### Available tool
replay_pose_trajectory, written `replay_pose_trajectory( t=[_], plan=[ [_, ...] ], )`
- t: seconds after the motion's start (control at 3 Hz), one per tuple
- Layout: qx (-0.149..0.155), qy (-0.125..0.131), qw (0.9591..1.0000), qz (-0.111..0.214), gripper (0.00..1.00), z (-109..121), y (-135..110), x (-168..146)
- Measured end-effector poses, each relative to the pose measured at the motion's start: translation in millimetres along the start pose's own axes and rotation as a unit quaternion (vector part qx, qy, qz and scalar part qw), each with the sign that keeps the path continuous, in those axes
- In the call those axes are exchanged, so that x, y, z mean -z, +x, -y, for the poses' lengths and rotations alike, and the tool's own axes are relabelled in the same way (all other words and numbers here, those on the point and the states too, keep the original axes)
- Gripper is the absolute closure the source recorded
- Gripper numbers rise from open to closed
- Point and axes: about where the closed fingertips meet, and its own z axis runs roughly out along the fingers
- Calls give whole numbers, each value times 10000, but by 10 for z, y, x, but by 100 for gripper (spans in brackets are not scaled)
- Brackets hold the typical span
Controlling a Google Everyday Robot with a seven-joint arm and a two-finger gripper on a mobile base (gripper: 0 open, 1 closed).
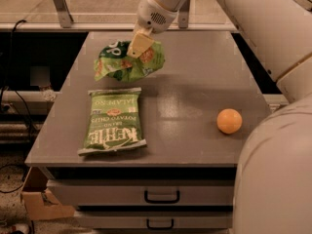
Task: Move green rice chip bag near green jalapeno chip bag
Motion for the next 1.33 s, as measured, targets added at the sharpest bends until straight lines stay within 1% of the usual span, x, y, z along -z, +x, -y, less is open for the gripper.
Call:
replay_pose_trajectory(
  t=[0.33,0.67,1.0,1.33],
  plan=[
    [-98,-182,9998,-24,100,-141,-201,-167],
    [-255,-276,9992,-107,100,-248,-291,-302],
    [-456,-427,9980,-124,98,-359,-336,-452],
    [-440,-429,9980,-121,75,-356,-342,-465]
  ],
)
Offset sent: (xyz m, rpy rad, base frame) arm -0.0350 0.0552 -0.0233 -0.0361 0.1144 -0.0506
